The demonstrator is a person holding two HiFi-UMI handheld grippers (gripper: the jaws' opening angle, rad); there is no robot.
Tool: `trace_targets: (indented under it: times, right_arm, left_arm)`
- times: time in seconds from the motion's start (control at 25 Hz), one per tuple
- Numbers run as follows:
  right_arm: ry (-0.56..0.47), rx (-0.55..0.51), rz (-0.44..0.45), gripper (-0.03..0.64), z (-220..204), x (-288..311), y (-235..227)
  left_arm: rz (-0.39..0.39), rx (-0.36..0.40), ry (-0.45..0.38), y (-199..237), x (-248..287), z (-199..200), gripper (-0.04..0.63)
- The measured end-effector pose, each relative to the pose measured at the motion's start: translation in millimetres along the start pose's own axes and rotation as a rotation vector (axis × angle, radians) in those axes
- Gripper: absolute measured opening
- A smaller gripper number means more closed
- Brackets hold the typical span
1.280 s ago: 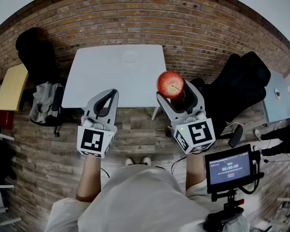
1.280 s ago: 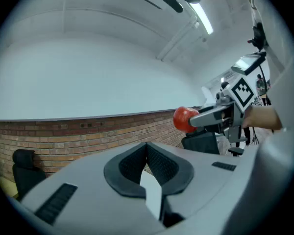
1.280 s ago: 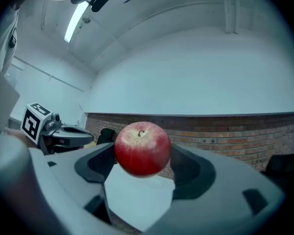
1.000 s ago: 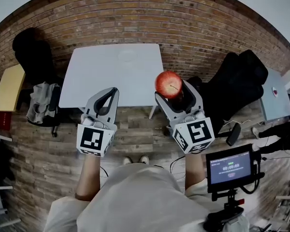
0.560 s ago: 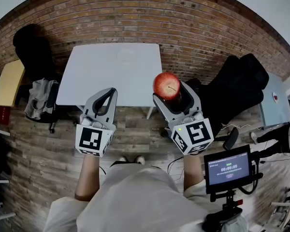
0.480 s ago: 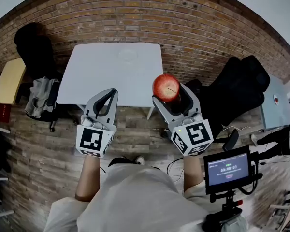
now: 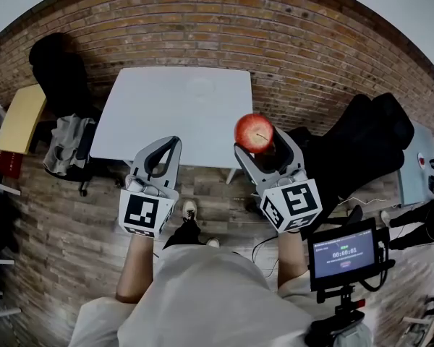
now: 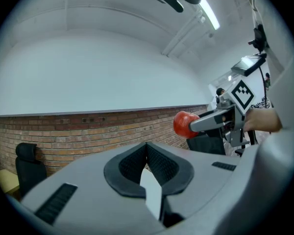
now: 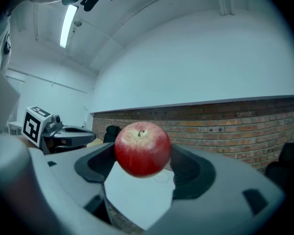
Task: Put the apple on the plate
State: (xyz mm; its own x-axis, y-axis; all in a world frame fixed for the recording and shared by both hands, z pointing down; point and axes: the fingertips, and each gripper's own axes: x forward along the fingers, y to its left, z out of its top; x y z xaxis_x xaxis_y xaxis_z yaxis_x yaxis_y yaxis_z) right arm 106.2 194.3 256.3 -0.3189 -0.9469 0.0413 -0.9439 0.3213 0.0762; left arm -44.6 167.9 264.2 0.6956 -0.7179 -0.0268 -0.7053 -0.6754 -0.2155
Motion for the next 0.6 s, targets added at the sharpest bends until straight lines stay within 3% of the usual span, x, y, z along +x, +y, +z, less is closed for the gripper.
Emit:
trace_targets:
  times: [0.6]
  right_arm:
    - [0.018,-0.007,-0.029,0.348,-6.3,93.5,-40.6]
  left_arm:
    - [-0.052,-0.036,-0.008,58.5,89.7,-33.9,0.005]
